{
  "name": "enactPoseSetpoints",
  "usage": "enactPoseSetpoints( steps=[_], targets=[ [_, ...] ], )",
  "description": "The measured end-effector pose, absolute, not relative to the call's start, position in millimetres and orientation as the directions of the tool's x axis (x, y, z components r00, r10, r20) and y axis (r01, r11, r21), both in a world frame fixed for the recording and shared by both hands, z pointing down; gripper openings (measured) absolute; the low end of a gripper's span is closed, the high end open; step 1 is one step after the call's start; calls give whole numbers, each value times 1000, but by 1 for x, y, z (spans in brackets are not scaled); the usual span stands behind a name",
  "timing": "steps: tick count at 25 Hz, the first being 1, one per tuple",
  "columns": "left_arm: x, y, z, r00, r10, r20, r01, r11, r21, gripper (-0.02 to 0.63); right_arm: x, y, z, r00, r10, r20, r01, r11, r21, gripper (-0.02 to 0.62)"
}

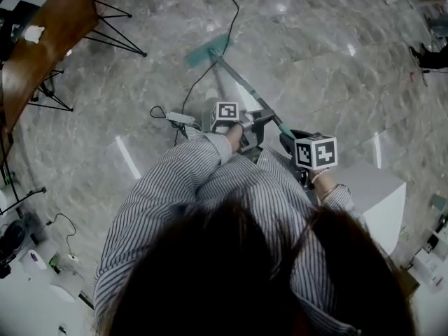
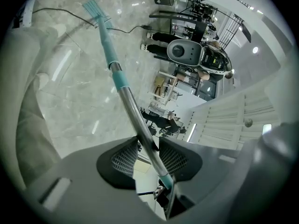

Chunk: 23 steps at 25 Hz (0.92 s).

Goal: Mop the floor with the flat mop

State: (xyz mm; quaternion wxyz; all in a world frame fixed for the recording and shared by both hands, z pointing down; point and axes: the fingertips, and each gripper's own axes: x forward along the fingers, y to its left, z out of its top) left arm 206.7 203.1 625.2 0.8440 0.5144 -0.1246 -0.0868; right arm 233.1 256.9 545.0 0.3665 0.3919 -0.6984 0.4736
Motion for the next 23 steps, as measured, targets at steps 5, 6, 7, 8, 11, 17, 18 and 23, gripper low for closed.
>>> enactPoseSetpoints(
  steps=[5, 6, 7, 8, 11, 17, 18, 23],
  targets=[
    [207, 206, 630, 957, -260, 129, 9, 472, 881, 130, 234, 260, 551, -410, -189, 892, -900, 244, -362, 115],
    [207, 206, 631, 956, -263, 128, 13, 475, 880, 129, 234, 260, 551, -411, -190, 892, -899, 245, -362, 115],
    [208, 205, 632, 955, -267, 128, 15, 475, 880, 129, 234, 260, 552, -412, -192, 890, -899, 244, -364, 115],
    [208, 205, 633, 955, -268, 129, 15, 475, 880, 129, 234, 260, 553, -414, -194, 889, -899, 242, -366, 115],
    [208, 206, 634, 954, -268, 133, 11, 477, 879, 129, 234, 261, 555, -412, -191, 891, -899, 247, -363, 115],
    [207, 209, 638, 951, -275, 139, 10, 478, 878, 129, 233, 264, 556, -403, -187, 896, -899, 266, -349, 115],
    [207, 209, 638, 951, -275, 138, 11, 479, 878, 129, 233, 264, 556, -403, -187, 896, -899, 267, -348, 115],
    [206, 208, 635, 953, -273, 133, 16, 482, 876, 129, 232, 263, 554, -400, -190, 897, -900, 269, -344, 115]
  ],
)
